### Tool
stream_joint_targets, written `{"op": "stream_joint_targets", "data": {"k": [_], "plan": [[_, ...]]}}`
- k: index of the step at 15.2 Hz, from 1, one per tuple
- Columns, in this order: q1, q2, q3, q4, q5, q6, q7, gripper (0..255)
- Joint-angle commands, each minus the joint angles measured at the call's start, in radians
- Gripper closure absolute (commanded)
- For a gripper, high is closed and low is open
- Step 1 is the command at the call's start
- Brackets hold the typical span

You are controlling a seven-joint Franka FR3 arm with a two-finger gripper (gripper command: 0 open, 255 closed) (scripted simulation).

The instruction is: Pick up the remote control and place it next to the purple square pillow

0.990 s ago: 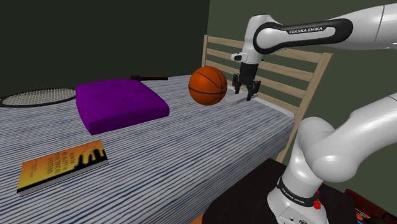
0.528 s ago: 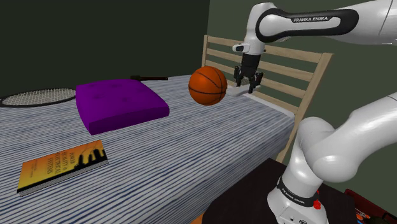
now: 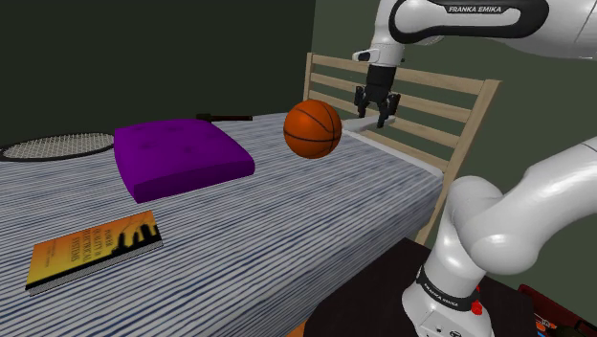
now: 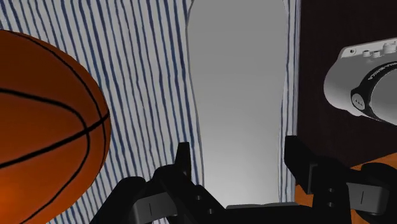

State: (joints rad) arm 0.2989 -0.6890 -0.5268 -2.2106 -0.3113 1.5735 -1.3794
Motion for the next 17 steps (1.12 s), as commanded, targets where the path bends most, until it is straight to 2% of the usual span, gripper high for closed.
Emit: {"op": "stream_joint_targets", "data": {"k": [1,9,17], "plan": [[0.016,0.029,0.008,0.028,0.017,-0.002,0.012,255],[0.118,0.258,0.034,0.169,0.127,0.065,0.095,255],[0.192,0.524,0.041,0.392,0.251,0.083,0.134,255]]}}
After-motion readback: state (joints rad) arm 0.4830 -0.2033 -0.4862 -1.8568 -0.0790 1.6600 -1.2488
